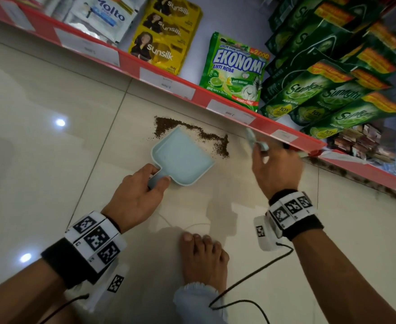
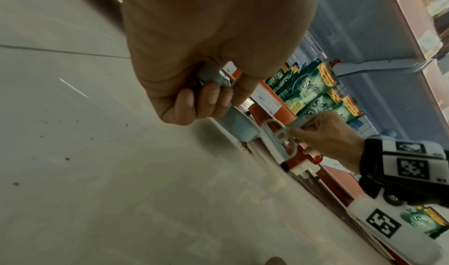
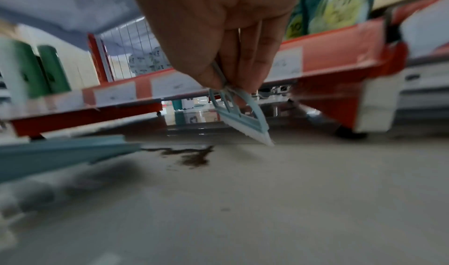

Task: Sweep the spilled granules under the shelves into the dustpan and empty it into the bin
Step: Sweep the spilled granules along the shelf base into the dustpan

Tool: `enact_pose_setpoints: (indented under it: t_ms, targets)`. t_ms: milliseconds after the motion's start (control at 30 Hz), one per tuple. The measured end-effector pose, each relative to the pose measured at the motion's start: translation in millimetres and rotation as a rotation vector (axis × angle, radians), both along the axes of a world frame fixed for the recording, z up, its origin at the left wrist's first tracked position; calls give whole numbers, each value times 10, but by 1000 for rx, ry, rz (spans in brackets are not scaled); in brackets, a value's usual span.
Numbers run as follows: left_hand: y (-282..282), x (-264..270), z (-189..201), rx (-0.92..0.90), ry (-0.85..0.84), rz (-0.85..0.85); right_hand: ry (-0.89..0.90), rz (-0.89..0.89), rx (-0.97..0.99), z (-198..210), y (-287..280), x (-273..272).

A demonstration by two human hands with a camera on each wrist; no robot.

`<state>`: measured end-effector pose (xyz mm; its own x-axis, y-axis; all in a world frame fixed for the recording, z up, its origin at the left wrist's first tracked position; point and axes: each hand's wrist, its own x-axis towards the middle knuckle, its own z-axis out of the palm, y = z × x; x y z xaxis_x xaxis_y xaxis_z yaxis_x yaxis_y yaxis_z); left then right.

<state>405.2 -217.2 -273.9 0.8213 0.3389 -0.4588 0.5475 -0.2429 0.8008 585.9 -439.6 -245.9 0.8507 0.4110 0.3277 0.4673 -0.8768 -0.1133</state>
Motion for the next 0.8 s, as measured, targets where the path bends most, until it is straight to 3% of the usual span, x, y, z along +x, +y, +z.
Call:
enact_pose_setpoints:
  t_ms: [100, 200, 367, 500, 700, 800]
  targets:
    - [44, -35, -4, -1, -9, 22, -3, -161, -189, -2, -238, 55]
    - [61, -59, -2, -3, -16, 26, 165, -216, -185, -116, -254, 30]
    - [76, -81, -8, 25, -6, 24, 359, 53, -34, -203, 224, -342]
    - [99, -115, -7, 41, -8, 32, 267, 149, 58, -97, 422, -368]
    - [167, -155, -22, 38, -14, 70, 136, -34, -122, 3, 266, 73]
    - [193, -153, -21, 28, -18, 85, 235, -48, -213, -101, 344, 104]
